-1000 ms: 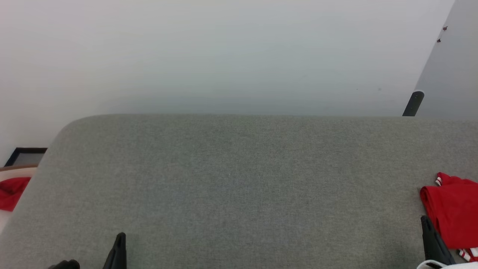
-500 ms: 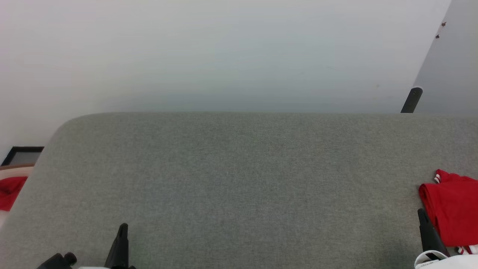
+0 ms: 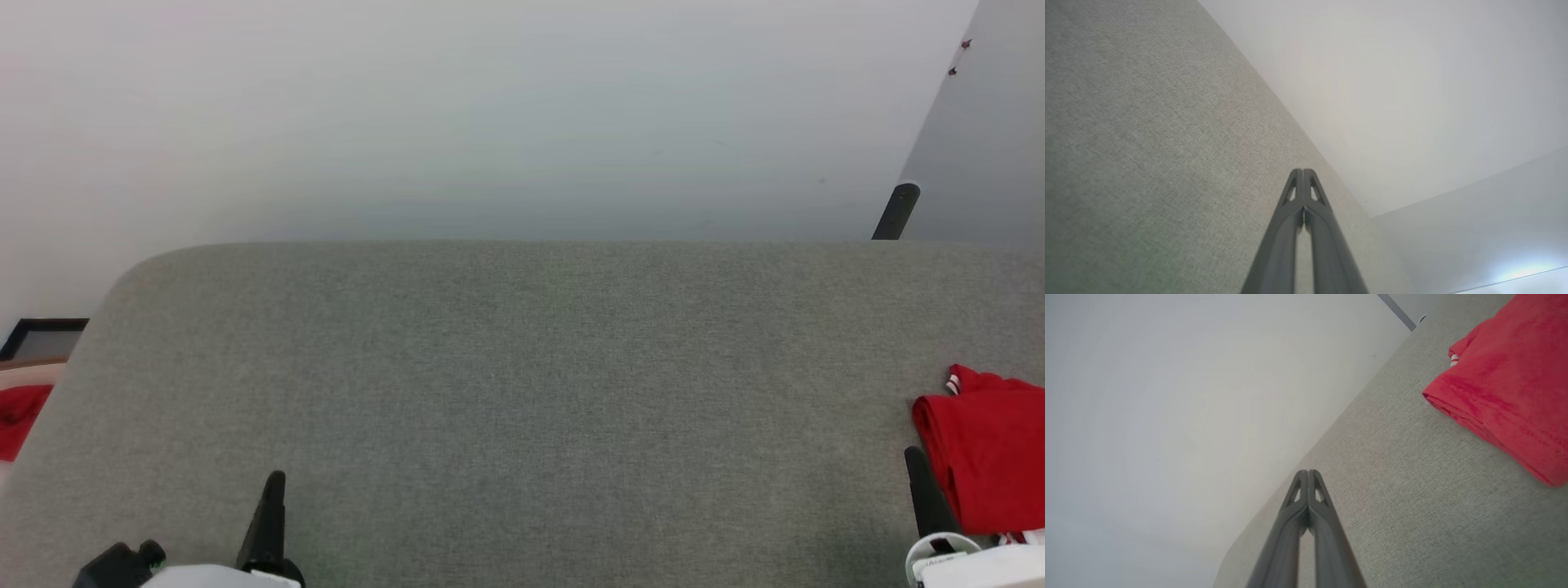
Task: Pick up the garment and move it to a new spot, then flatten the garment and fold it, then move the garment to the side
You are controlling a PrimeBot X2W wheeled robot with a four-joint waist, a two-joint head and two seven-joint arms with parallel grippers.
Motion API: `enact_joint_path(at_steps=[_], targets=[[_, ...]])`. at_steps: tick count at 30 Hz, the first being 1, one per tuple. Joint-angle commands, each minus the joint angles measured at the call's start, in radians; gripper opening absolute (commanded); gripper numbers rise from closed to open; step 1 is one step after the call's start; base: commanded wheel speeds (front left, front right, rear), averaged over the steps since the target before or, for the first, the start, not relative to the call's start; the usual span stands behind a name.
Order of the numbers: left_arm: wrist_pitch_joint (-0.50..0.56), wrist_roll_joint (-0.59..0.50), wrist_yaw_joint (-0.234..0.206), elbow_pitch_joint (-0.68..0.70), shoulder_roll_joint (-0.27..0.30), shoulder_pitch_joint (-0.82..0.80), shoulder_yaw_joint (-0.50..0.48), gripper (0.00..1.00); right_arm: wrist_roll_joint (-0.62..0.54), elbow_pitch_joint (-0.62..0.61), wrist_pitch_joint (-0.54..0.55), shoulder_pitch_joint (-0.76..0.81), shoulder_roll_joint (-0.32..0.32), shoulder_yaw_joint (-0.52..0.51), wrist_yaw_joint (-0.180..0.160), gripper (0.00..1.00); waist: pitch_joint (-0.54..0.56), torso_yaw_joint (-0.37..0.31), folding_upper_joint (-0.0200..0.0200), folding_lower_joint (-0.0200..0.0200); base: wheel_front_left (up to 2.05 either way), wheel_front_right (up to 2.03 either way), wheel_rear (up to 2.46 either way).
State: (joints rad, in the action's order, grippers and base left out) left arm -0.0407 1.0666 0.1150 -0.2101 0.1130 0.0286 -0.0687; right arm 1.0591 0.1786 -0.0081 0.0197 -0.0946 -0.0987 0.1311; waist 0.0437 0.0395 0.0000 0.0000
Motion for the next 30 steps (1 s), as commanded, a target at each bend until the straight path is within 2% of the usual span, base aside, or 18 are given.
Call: enact_joint_path(at_steps=[1, 30], targets=[[0.007, 0.026, 0.008, 0.006, 0.002, -0.023, -0.006, 0.0, 0.03, -0.006, 0.006, -0.029, -0.002, -0.006, 0.0, 0.0, -0.001, -0.001, 0.0, 0.0, 0.0, 0.0, 0.0], [0.08, 0.279, 0.012, -0.014, -0.03, -0.082, -0.027, 0.0, 0.285, 0.03, 0.063, -0.083, 0.022, -0.011, 0.0, 0.0, -0.02, -0.017, 0.0, 0.0, 0.0, 0.0, 0.0]])
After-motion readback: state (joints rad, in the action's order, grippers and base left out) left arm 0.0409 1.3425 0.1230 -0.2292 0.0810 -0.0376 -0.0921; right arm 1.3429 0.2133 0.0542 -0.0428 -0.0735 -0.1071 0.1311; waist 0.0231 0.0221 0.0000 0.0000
